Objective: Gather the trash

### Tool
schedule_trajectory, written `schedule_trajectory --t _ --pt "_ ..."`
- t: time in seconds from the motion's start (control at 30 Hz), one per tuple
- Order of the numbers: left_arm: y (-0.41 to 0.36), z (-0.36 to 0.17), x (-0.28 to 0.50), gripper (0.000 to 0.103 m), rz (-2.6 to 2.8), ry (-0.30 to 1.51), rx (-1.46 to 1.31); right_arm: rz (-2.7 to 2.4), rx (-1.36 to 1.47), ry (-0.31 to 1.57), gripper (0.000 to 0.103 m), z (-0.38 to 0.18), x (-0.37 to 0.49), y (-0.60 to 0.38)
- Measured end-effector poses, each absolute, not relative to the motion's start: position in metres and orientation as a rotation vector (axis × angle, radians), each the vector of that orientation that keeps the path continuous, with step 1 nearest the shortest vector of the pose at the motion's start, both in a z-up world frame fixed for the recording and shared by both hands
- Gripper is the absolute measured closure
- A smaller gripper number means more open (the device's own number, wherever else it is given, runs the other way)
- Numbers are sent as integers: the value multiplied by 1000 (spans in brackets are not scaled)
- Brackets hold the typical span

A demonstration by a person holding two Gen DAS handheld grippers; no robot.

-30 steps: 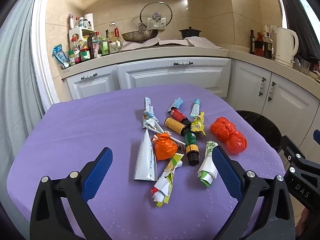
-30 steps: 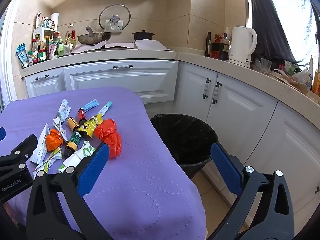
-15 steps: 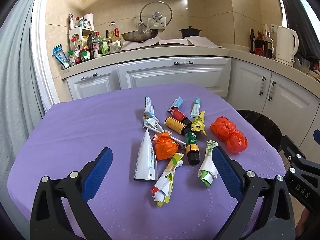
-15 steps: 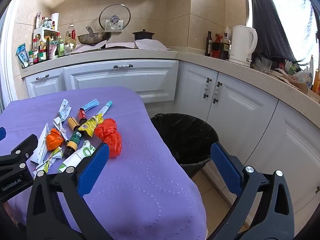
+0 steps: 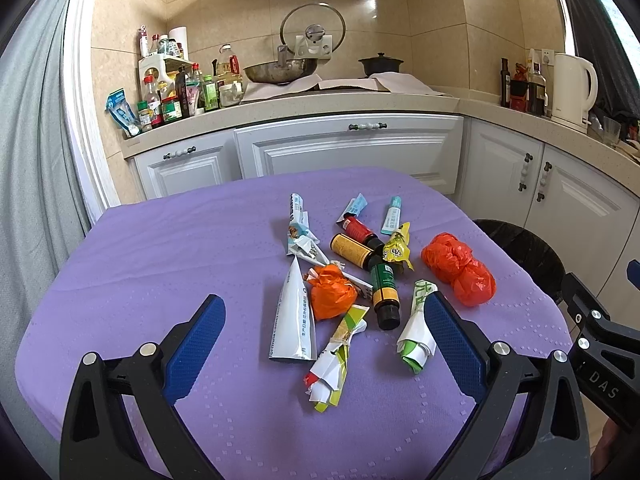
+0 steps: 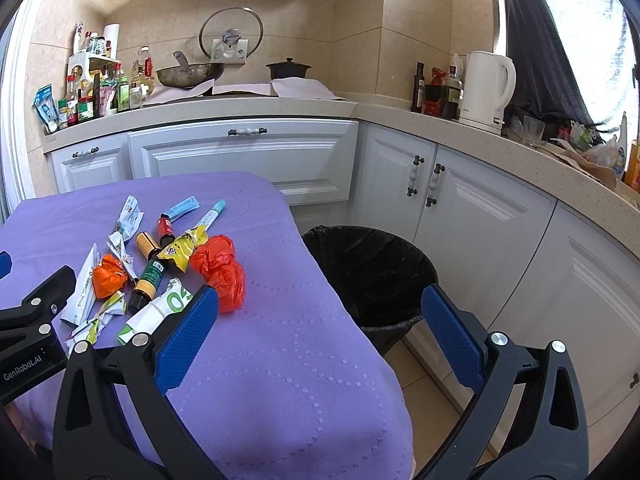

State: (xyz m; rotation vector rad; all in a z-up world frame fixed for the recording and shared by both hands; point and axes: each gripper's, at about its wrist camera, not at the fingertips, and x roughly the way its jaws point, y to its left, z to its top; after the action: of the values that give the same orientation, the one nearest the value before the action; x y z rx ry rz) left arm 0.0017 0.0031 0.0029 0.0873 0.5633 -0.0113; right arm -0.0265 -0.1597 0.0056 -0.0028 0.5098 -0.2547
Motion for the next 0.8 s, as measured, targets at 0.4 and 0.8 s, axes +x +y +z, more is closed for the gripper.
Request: schedule_trajectory --t 0.4,0.8 --pt "4 3 2 6 -11 563 86 -255 -3 510 4 5 -27 -160" --pt "7 1 0 6 -4 567 87 -255 -2 510 4 6 -26 -162"
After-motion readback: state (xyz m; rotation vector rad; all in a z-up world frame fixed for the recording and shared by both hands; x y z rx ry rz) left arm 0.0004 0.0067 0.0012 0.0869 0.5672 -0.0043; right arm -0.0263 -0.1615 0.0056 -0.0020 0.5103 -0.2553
